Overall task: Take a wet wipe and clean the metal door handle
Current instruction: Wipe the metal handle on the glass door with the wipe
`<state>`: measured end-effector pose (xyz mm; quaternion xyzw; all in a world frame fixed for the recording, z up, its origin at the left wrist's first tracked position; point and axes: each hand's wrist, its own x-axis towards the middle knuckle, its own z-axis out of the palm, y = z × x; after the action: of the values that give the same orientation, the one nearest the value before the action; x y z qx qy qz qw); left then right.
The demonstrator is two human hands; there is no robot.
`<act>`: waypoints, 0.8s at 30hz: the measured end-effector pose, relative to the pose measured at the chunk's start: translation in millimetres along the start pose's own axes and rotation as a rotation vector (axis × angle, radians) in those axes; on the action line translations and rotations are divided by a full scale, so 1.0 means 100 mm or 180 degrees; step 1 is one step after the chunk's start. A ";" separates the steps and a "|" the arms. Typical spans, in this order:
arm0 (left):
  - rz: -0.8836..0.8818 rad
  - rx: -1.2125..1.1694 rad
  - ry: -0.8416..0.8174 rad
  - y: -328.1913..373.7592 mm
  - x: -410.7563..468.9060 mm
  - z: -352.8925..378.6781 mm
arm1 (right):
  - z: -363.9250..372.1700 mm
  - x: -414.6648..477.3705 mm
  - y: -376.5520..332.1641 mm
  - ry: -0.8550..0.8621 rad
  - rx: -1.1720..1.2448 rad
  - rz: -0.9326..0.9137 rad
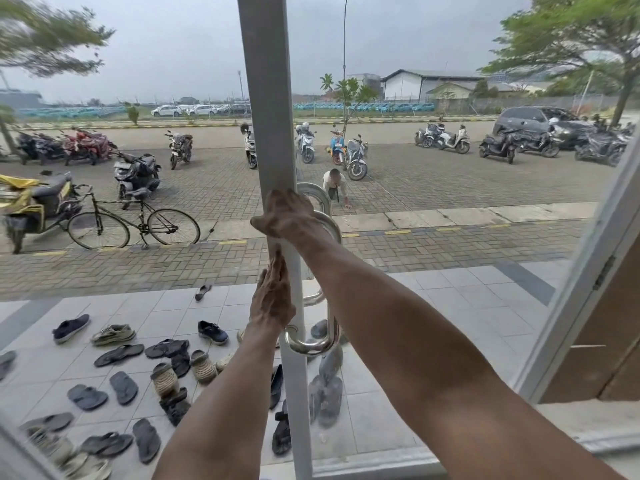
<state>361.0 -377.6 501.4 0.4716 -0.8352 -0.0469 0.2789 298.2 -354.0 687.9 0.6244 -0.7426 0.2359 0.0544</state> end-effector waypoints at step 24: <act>-0.0016 0.0078 0.0086 0.11 -0.02 -0.02 | 0.25 -0.44 0.57 0.0703 -0.2313 -0.2443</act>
<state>355.0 -369.3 505.8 0.4776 -0.8308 -0.0310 0.2842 258.6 -319.1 633.2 0.7634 -0.4847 -0.0088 0.4269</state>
